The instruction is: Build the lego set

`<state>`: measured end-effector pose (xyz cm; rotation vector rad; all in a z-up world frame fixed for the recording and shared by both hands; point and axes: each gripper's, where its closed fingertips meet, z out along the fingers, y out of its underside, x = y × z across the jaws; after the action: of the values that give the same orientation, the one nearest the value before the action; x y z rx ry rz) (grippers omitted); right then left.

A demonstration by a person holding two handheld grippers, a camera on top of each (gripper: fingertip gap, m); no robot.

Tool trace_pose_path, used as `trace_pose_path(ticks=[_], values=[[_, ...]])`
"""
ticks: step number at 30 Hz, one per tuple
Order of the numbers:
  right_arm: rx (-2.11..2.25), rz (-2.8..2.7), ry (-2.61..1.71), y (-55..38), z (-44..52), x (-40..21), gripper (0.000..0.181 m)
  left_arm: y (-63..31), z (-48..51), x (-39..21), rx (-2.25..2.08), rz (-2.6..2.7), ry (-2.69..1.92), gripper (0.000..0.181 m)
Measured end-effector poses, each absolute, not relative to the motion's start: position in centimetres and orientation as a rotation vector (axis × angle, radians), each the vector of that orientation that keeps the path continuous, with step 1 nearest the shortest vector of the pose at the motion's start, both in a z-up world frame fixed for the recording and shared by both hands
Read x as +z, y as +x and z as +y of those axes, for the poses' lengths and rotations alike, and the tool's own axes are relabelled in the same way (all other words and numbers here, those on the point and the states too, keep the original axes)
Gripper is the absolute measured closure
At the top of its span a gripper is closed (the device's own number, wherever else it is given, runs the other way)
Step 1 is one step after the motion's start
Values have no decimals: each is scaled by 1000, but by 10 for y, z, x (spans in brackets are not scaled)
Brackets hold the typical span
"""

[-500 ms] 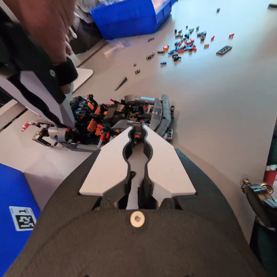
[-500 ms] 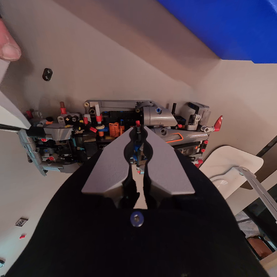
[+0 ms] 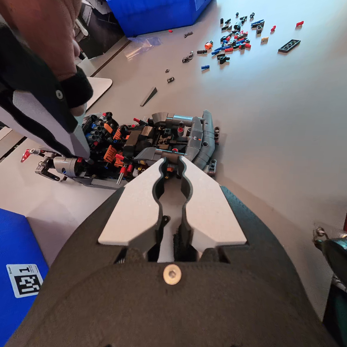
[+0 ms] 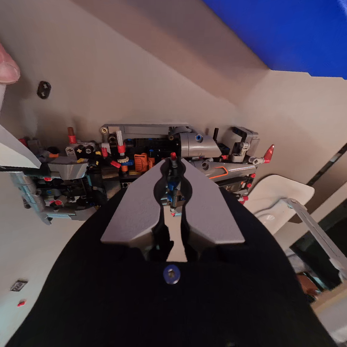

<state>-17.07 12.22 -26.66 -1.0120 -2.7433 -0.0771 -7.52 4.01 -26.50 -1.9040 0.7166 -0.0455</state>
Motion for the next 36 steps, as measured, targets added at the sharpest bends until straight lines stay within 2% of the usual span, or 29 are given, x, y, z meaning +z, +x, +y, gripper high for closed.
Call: trace_pose_path(ticks=[6, 10, 20, 36], values=[[-82, -2672, -1047, -173, 123, -253, 172, -74, 40, -266, -38, 724, -1903, 173], [-93, -2705, -1053, -168, 124, -254, 178, -74, 40, -266, -48, 726, -1906, 173], [-190, -2711, -998, -171, 126, -262, 181, -73, 40, -266, -55, 732, -1907, 174], [-174, -2696, -1253, -170, 125, -264, 181, -72, 39, -267, -42, 742, -1903, 175]])
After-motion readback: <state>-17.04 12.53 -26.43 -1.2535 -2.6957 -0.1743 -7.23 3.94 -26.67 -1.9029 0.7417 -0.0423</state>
